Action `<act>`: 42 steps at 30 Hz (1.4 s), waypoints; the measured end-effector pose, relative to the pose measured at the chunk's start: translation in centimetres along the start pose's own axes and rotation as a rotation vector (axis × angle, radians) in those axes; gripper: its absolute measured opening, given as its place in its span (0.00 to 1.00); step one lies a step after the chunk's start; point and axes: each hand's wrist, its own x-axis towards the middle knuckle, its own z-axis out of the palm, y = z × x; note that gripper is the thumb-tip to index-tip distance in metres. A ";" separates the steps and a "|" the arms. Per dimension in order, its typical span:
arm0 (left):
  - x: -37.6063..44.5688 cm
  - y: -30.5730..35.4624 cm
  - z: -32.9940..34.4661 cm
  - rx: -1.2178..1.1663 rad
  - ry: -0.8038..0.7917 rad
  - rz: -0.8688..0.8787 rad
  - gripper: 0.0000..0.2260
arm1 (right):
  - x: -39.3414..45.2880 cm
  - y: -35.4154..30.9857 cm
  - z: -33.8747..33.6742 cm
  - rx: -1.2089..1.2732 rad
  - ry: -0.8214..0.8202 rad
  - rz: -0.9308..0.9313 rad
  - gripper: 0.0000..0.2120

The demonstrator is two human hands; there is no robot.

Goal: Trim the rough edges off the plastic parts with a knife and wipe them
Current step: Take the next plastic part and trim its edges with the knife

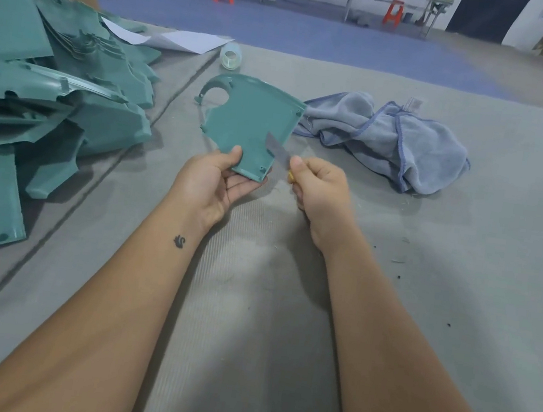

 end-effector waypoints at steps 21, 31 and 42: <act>0.0 -1.6 1.1 0.070 0.269 0.206 0.08 | -0.1 -0.2 1.0 0.000 0.048 0.041 0.18; 0.1 -1.2 1.1 -0.015 0.288 0.142 0.07 | -0.6 -0.1 1.1 -0.106 -0.223 -0.034 0.19; -0.8 -1.3 2.1 -0.051 0.241 0.175 0.12 | -1.1 -0.3 0.7 -0.034 -0.281 0.024 0.20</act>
